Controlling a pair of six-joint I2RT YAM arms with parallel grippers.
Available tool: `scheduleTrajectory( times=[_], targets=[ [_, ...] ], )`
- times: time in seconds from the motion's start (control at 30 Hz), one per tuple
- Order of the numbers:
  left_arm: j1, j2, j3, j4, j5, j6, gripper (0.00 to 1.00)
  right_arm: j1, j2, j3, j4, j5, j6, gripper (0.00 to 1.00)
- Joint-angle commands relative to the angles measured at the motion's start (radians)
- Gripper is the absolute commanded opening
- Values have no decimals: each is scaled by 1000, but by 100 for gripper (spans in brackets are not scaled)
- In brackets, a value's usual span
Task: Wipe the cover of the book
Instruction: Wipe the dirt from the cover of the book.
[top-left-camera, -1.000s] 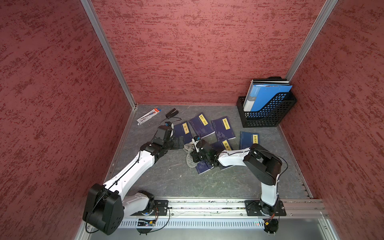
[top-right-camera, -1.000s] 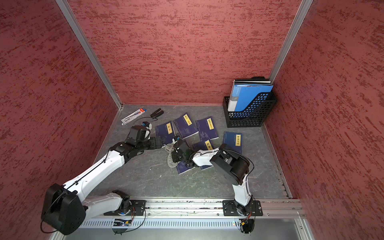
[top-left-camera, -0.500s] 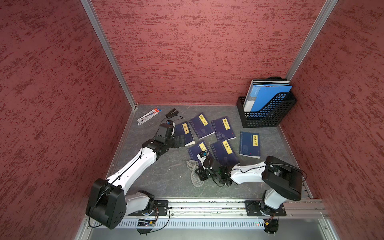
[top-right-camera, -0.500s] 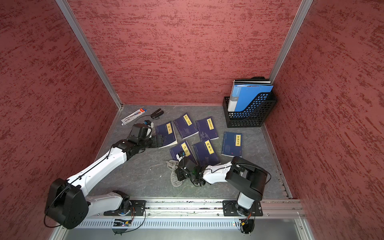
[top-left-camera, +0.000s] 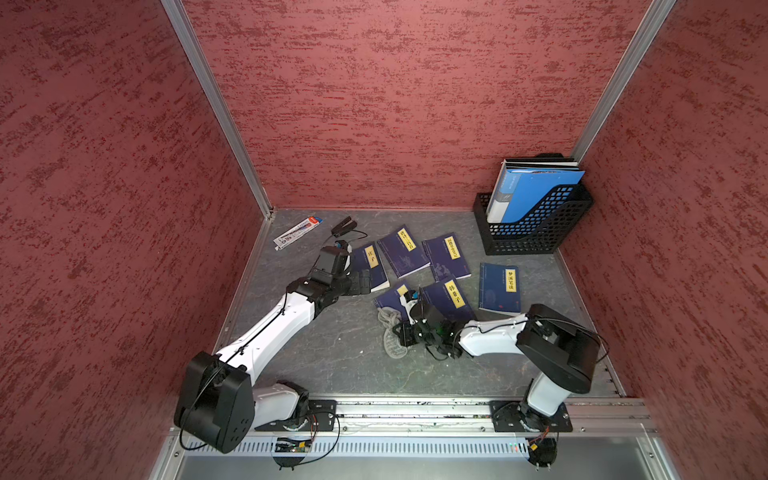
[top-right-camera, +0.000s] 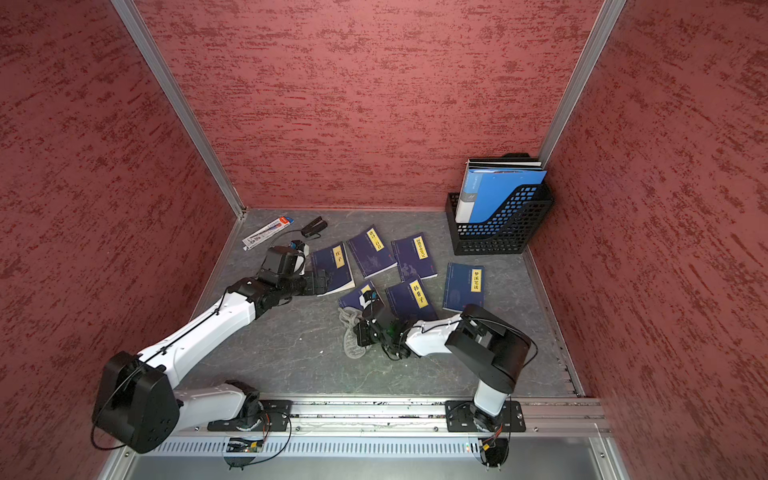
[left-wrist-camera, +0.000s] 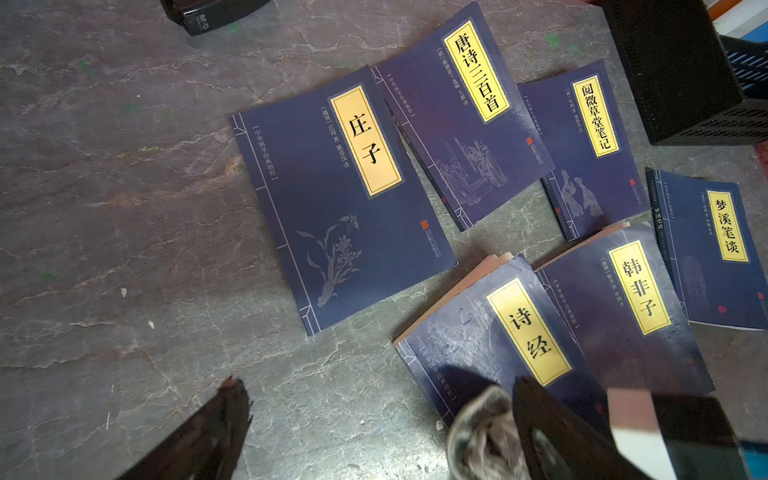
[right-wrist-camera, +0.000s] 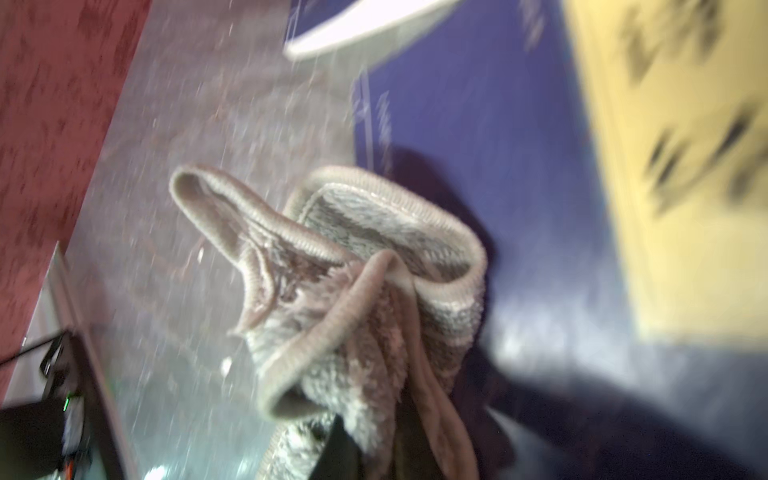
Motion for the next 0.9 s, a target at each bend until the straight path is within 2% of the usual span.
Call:
scheduleTrajectory(
  times=[0.0, 0.2, 0.33, 0.5, 0.67, 0.87],
  targets=[
    [0, -29, 0, 0, -6, 4, 100, -61, 103, 33, -155, 26, -76, 10],
    [0, -31, 6, -9, -5, 4, 100, -112, 224, 224, -231, 5, -177, 10],
    [0, -41, 1, -10, -12, 5, 100, -137, 228, 225, -229, 2, -184, 10],
    [1, -38, -8, -6, -13, 6, 100, -143, 118, 84, -231, 14, -148, 10],
    [3, -16, -15, 7, -11, 10, 100, -130, -94, -152, -283, 14, -74, 11],
    [3, 20, -17, 34, 2, 6, 100, -115, -241, -263, -332, 27, -34, 12]
  ],
)
